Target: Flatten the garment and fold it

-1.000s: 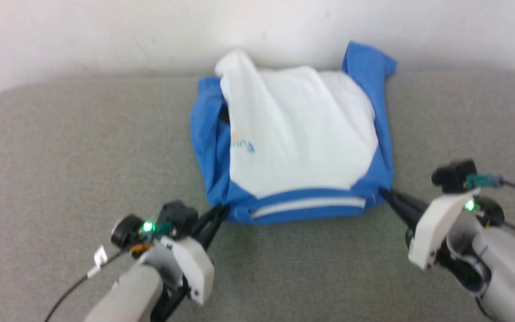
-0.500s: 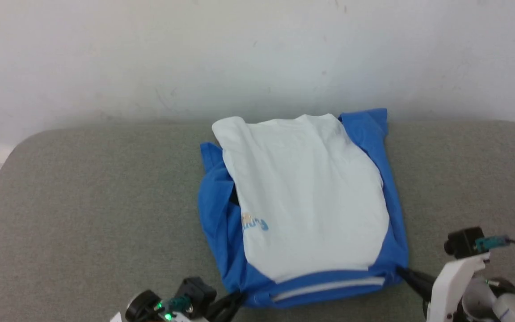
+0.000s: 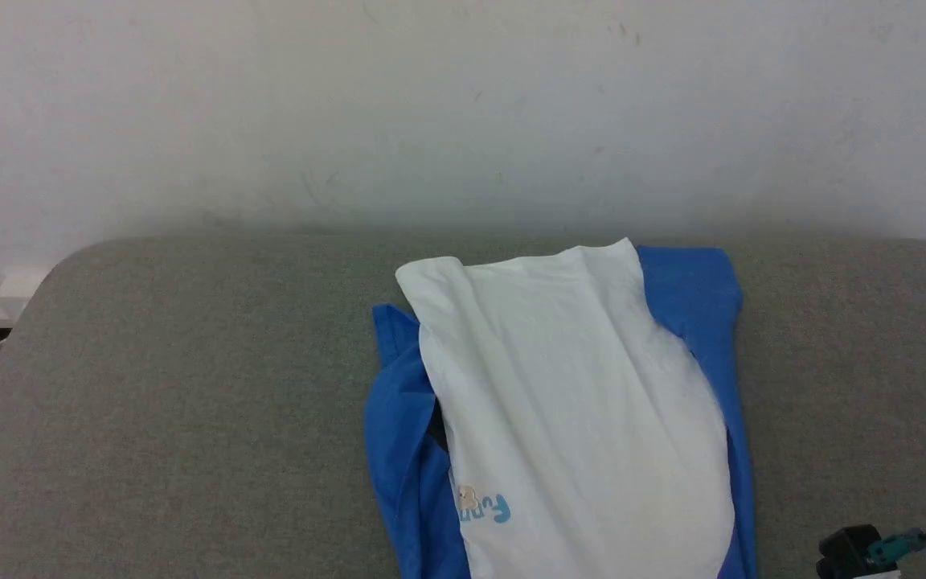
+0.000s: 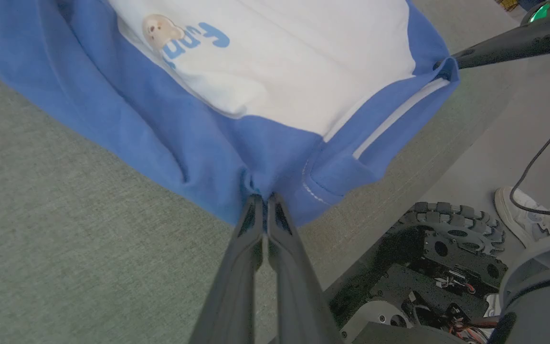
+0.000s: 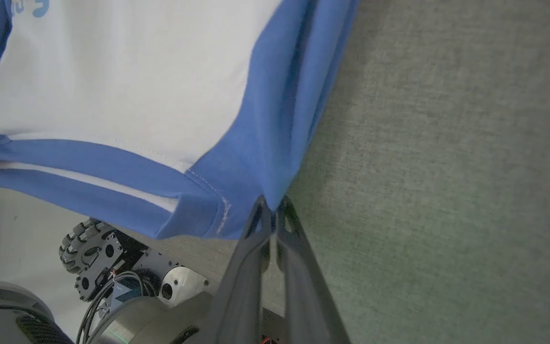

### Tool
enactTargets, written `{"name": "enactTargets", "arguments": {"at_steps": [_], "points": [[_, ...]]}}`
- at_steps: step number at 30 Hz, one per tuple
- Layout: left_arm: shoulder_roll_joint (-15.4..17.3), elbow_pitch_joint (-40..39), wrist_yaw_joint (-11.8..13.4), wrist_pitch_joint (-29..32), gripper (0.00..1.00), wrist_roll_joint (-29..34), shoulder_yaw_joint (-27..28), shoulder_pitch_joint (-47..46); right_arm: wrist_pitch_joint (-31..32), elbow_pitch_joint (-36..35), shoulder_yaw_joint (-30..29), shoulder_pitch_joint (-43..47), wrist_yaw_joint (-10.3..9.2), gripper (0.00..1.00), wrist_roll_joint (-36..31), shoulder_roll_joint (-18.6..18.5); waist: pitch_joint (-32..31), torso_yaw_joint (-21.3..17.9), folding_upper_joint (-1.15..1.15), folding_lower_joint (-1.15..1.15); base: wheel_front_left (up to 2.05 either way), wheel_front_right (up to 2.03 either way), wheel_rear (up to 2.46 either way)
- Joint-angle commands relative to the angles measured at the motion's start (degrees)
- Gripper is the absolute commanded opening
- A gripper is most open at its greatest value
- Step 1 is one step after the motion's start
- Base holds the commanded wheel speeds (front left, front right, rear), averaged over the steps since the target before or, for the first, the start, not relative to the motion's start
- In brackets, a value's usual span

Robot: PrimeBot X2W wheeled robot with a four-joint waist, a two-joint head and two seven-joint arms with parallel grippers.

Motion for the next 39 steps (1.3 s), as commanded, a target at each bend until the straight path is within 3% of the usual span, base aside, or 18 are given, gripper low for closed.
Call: {"name": "enactTargets", "arguments": {"at_steps": [1, 6, 7, 8, 15, 20, 26, 32, 39], "points": [[1.48, 0.74, 1.21, 0.25, 0.0, 0.02, 0.65, 0.44, 0.92, 0.05, -2.05, 1.38, -0.62, 0.0, -1.98, -0.81, 0.25, 0.06, 0.0, 0.0, 0.0, 0.0, 0.0], [0.99, 1.19, 1.71, 0.07, 0.0, -0.14, 0.84, -0.08, 4.24, -4.67, -8.15, 4.56, -0.62, 0.0, -7.58, 3.43, 0.89, 0.14, 0.0, 0.0, 0.0, 0.0, 0.0], [0.85, 1.04, 2.01, -0.34, 0.89, -0.02, 1.09, -0.35, 4.07, -5.74, -9.45, 4.73, -0.62, 0.28, -8.87, 4.17, 1.0, 0.19, 0.0, 0.0, 0.0, 0.0, 0.0], [0.74, 0.87, 2.28, -0.69, 1.0, 0.14, 1.32, -0.65, 4.05, -7.01, -10.24, 4.82, -0.62, 1.0, -10.06, 4.74, 1.1, 0.26, 0.0, 0.0, 0.0, 0.0, 0.0], [0.49, -3.86, 3.49, -3.29, 1.0, -0.93, 4.67, -3.15, -0.28, -18.02, -15.94, 2.36, -0.62, 1.0, -11.66, 7.23, 2.15, 0.51, 0.0, 0.0, 0.0, 0.0, 0.0], [0.88, -7.77, 5.4, -5.65, 1.0, -1.46, 9.19, -6.6, -8.93, -23.7, -21.67, -1.89, -0.62, 1.0, -13.97, 9.27, 4.16, 0.24, 0.0, 0.0, 0.0, 0.0, 0.0], [-0.41, -5.44, 7.11, -6.94, 1.0, -1.56, 13.41, -13.91, -20.76, -25.35, -24.01, -5.45, -0.62, 1.0, -20.38, 13.64, 8.59, -1.41, 0.0, 0.0, 0.0, 0.0, 0.0], [-0.47, 2.35, 3.3, -0.05, 1.0, -2.88, 14.38, -27.93, -27.46, -26.2, -25.11, -8.04, -0.62, 1.0, -25.59, 18.63, 15.32, -4.37, 0.0, 0.0, 0.0, 0.0, 0.0], [-0.39, 16.36, -2.79, 15.01, 1.0, -7.84, 13.55, -43.6, -30.03, -26.63, -24.31, -11.0, -0.62, 1.0, -28.83, 21.44, 22.42, -8.79, 0.0, 0.0, 0.0, 0.0, 0.0]]}}
